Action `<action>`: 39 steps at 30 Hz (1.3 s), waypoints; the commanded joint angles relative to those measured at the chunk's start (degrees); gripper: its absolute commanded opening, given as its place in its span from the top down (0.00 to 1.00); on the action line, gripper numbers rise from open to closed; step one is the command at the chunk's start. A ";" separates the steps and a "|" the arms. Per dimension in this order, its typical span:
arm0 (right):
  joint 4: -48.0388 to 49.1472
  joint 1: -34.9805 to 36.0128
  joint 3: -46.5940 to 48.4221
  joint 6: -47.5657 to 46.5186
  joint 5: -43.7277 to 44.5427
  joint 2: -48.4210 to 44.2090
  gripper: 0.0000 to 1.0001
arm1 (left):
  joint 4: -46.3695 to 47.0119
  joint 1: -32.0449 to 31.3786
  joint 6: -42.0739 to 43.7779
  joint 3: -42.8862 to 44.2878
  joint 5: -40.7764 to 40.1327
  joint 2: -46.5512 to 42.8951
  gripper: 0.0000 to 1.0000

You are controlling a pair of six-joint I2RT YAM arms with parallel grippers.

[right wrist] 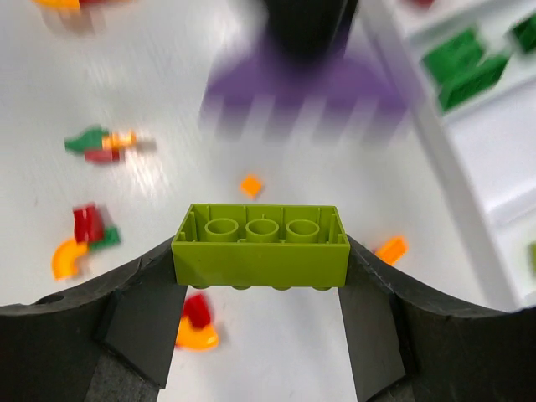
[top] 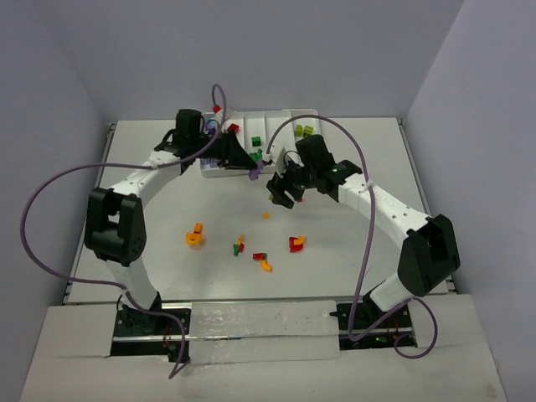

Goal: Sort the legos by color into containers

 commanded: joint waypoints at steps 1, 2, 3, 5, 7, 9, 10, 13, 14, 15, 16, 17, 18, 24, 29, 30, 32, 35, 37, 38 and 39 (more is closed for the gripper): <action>-5.67 -1.43 -1.03 -0.62 1.30 -1.07 0.65 | -0.46 6.63 4.66 6.13 -5.71 -0.05 1.00; -5.77 -1.68 -1.03 -0.67 1.40 -1.02 0.65 | -1.90 7.22 5.71 7.62 -7.75 0.45 1.00; -5.77 -1.86 -1.03 -0.75 1.40 -1.02 0.65 | -2.80 8.01 7.69 8.52 -9.43 0.72 1.00; -5.77 -2.12 -0.95 -0.75 1.67 -0.93 0.65 | -5.14 8.38 10.83 10.43 -15.87 1.34 1.00; -5.73 -2.78 -0.73 -0.45 1.93 -0.62 0.65 | -6.78 8.48 15.33 13.03 -28.28 2.75 1.00; -5.64 -3.17 -0.38 -0.15 2.06 -0.28 0.65 | -7.43 8.48 17.88 14.91 -34.61 4.57 1.00; -5.52 -3.35 -0.16 0.11 2.19 -0.06 0.65 | -7.86 8.48 19.00 16.32 -38.45 6.07 1.00; -5.42 -3.94 0.76 0.69 2.46 0.67 0.65 | -9.10 8.48 20.88 21.26 -46.50 11.33 1.00; -5.42 -4.15 0.90 0.86 2.47 0.76 0.65 | -9.24 8.48 20.98 23.38 -47.54 13.45 1.00; -5.42 -4.20 0.97 1.02 2.54 0.88 0.65 | -9.26 8.48 21.21 23.88 -47.83 13.95 1.00; -5.43 -4.43 1.26 1.11 2.55 1.09 0.65 | -9.27 8.49 21.66 26.25 -49.02 16.30 1.00; -5.50 -4.57 1.33 1.25 2.55 1.09 0.65 | -8.94 8.56 22.20 28.00 -48.97 17.99 1.00; -5.66 -4.74 1.42 1.27 2.47 1.24 0.65 | -8.29 8.56 22.72 28.91 -48.28 19.42 0.99; -5.77 -5.16 0.90 1.40 2.63 1.09 0.65 | -7.43 8.48 23.23 37.66 -48.87 26.15 0.99; -6.11 -5.45 1.23 1.55 2.35 1.34 0.65 | -9.06 8.48 24.46 40.74 -50.48 29.93 0.97; -6.07 -5.52 1.30 1.58 2.37 1.35 0.65 | -8.88 8.48 24.65 40.52 -50.68 30.30 0.97; -6.12 -5.55 1.52 1.62 2.46 1.36 0.65 | -8.98 8.48 24.82 40.40 -50.72 30.93 0.96; -6.11 -5.83 2.04 1.81 2.53 1.45 0.65 | -9.78 8.48 25.10 40.54 -51.21 32.37 0.95; -5.90 -5.98 2.25 2.32 2.39 1.53 0.65 | -9.58 8.48 25.33 39.98 -50.91 32.53 0.93; -5.86 -5.99 2.37 2.47 2.30 1.60 0.65 | -9.32 8.48 25.35 39.52 -50.83 32.54 0.93; -5.69 -5.99 2.40 2.67 2.28 1.68 0.65 | -9.02 8.48 25.18 39.23 -50.63 32.60 0.91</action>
